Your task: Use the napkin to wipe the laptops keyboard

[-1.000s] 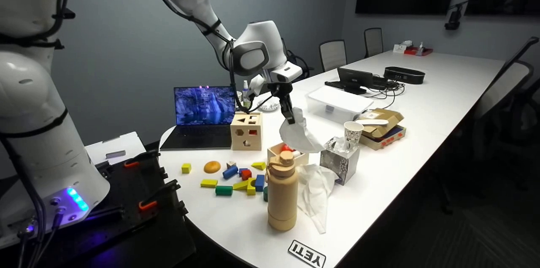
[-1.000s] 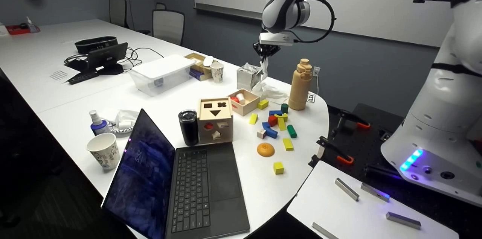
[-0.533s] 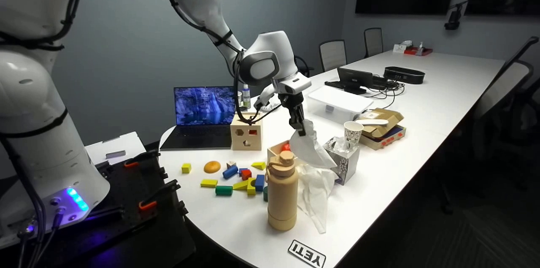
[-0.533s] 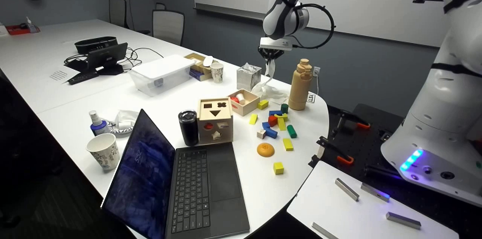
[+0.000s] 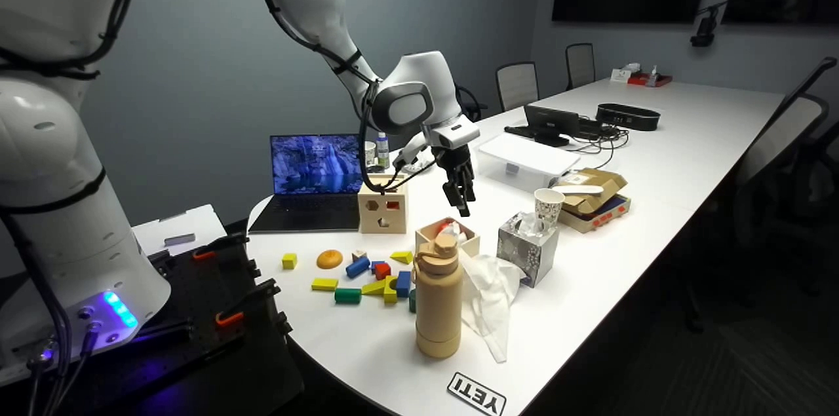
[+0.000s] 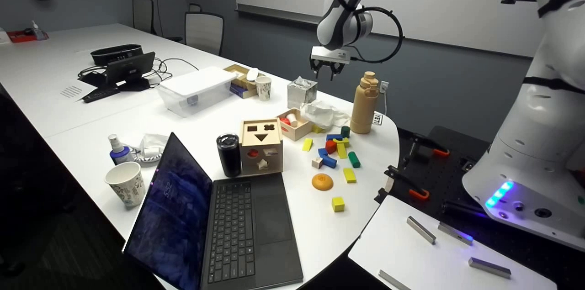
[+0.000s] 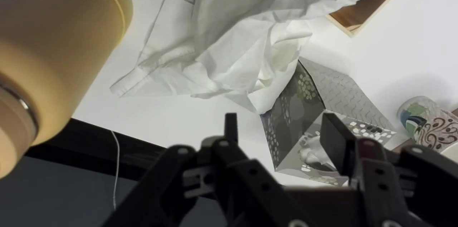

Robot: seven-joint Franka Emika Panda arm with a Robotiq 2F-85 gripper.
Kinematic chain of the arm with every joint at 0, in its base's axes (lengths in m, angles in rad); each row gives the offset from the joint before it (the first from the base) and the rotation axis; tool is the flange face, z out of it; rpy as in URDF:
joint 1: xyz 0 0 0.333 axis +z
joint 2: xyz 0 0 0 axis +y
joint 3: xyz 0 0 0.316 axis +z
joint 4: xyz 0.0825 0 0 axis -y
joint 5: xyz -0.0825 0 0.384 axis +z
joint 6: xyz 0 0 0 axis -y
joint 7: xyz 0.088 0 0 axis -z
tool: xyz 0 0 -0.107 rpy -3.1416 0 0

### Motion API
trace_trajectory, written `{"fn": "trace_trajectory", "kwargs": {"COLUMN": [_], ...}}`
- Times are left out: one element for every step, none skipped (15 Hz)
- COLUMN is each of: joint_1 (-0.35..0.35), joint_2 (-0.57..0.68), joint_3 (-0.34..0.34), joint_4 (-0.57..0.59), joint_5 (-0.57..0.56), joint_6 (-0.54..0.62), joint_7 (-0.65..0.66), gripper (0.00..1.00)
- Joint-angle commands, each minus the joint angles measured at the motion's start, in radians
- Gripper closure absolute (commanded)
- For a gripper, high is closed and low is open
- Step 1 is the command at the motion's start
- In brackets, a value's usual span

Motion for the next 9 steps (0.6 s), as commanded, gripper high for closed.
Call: {"fn": "trace_trajectory", "kwargs": {"joint_1": [0.09,0.112,0.147,0.184,0.214,0.246,0.273,0.326,0.355], "joint_2": [-0.088,-0.11,-0.138,-0.17,-0.2,-0.234,-0.264,-0.291,-0.312], "joint_3": [-0.062,-0.075,-0.097,-0.121,-0.138,-0.157,-0.175,-0.215,-0.238], "joint_4": [-0.083,-0.102,-0.131,-0.162,-0.19,-0.222,-0.247,-0.275,-0.295], "joint_5": [-0.027,-0.039,-0.058,-0.081,-0.108,-0.141,-0.179,-0.187,-0.219], "joint_6": [0.028,0.036,0.041,0.041,0.043,0.038,0.028,0.021,0.019], "joint_7": [0.085,0.105,0.13,0.159,0.18,0.209,0.246,0.261,0.294], "gripper": [0.07,0.0,0.0,0.0,0.0,0.0,0.0,0.0,0.0]}}
